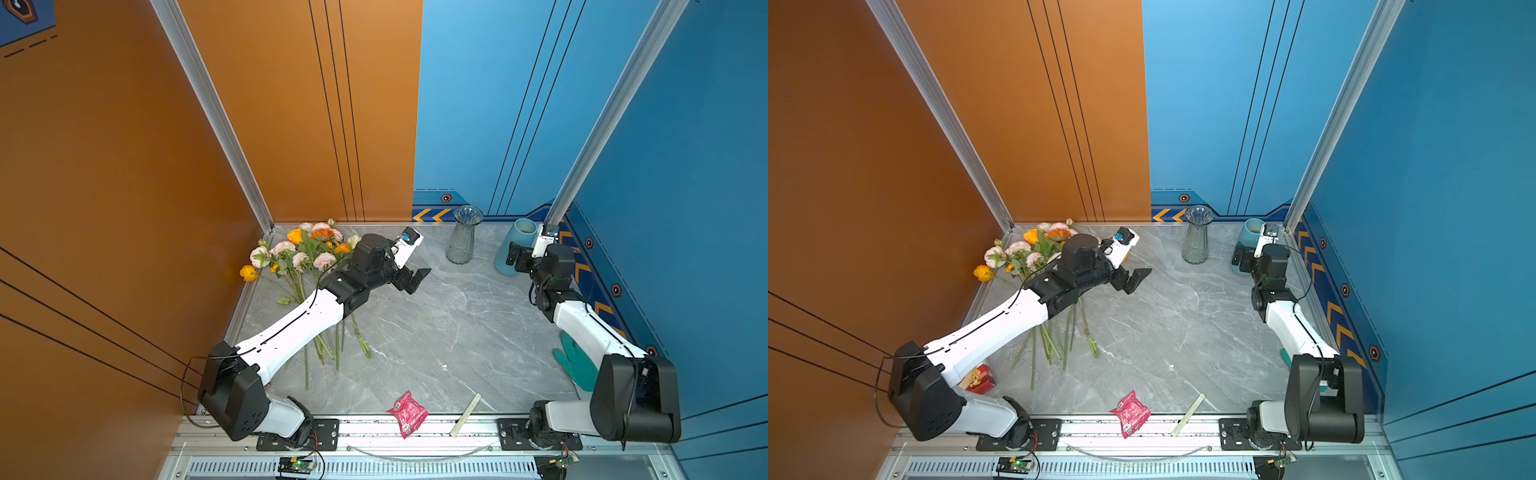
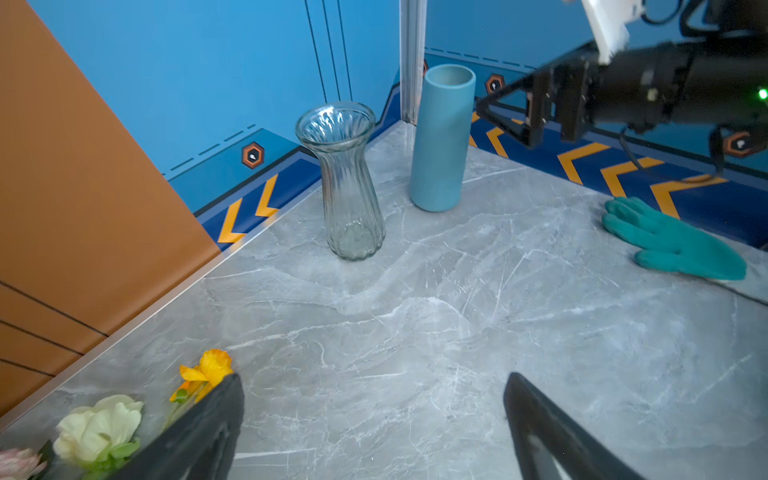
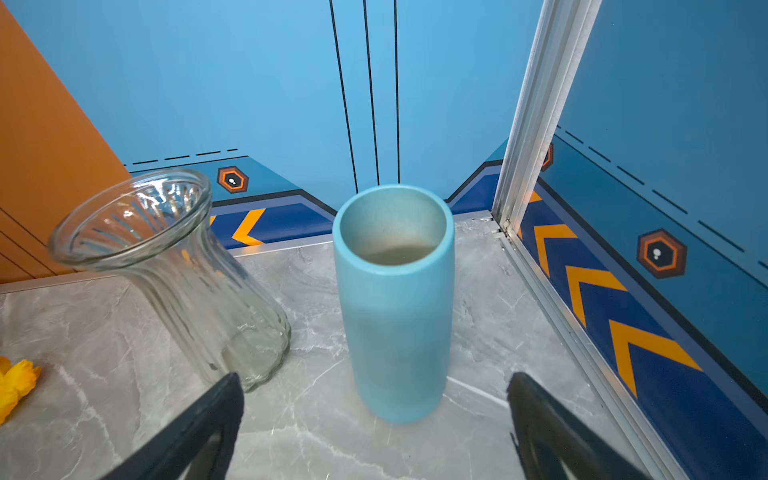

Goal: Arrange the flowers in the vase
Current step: 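Reach the right gripper to the light-blue cylindrical vase and grasp its rim, then carry the blue vase toward the flower pile and set it upright, releasing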

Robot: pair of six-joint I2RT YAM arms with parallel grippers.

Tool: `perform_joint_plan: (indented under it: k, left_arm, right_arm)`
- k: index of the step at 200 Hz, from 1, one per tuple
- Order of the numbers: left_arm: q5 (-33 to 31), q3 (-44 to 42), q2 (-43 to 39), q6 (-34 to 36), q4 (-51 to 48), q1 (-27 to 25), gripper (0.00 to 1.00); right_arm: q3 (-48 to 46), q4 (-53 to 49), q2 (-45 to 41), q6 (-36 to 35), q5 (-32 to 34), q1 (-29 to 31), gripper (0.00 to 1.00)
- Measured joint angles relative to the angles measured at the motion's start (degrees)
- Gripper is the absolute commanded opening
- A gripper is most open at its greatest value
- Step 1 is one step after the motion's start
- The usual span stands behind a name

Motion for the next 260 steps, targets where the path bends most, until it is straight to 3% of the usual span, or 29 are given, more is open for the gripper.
perform_joint_plan:
  k: [53,125,214,233,260]
  left_arm:
    - [1.88,-4.5,1.01,-1.16,4.28,0.0,0.98]
    - [2.12,-4.59,0.94,-2.14,6.64,0.0,0.98]
    - [2.1,-4.59,0.94,-2.16,6.67,0.02,0.98]
    - [2.1,-4.66,0.94,-2.16,6.69,0.02,0.98]
    - [2.1,-5.11,0.94,-2.16,6.84,0.02,0.98]
  right_arm:
    - [10.12,-0.55,12.41,-0.83,-1.07,-2.47,1.0]
    - [19.58,-2.62,21.81,-0.85,-2.64,-3.26,0.99]
    - [21.79,-4.98,24.15,-1.53,-4.2,-3.21,0.66]
    - [21.79,-4.96,24.15,-1.77,-4.55,-3.21,0.54]
    - [20.48,-4.11,23.12,-2.32,-4.9,-3.15,0.47]
